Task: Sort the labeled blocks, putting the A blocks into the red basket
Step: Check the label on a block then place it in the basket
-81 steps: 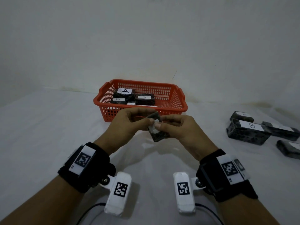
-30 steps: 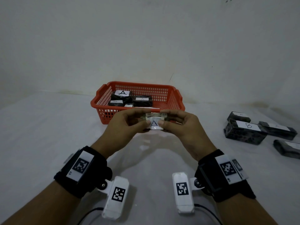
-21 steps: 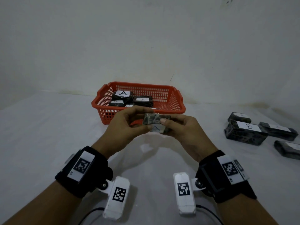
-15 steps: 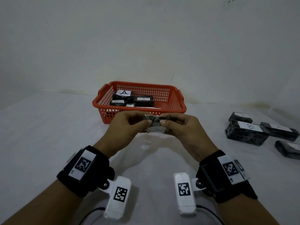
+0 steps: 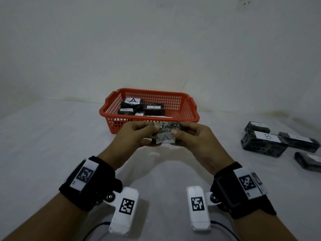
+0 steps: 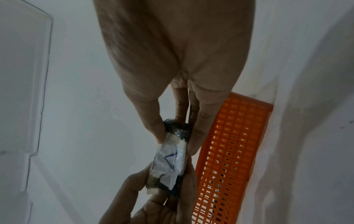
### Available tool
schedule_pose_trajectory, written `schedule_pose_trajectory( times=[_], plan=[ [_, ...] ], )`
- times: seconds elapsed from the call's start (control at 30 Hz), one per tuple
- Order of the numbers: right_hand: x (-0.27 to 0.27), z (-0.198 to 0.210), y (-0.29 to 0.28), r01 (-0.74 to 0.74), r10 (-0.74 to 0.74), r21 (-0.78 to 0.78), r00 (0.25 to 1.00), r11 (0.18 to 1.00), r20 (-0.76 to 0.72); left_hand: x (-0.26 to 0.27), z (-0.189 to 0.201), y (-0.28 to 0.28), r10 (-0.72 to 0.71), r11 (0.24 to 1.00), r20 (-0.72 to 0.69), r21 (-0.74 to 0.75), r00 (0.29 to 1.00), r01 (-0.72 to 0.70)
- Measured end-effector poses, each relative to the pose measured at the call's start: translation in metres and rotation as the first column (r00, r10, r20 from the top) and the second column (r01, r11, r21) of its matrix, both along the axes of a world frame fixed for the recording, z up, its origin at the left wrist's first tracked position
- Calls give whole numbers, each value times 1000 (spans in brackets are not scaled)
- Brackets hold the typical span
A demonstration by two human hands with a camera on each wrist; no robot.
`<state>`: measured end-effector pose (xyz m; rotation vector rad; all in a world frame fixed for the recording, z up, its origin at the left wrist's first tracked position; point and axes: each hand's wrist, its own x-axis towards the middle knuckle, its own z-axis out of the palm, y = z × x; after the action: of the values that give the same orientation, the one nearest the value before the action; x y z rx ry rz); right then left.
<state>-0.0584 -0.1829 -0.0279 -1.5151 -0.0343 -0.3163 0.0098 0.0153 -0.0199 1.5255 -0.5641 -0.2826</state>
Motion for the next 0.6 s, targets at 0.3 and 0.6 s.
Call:
schedule_pose_trajectory(
  times=[0.3, 0.6],
  plan=[
    [-3, -1, 1, 10, -9, -72, 1000, 997, 13, -1, 3, 1, -16, 1000, -93, -11, 996, 15],
    [1, 4, -1, 78, -80, -59, 996, 995, -29, -2, 12, 6, 80, 989, 18, 121, 997, -82]
  ],
)
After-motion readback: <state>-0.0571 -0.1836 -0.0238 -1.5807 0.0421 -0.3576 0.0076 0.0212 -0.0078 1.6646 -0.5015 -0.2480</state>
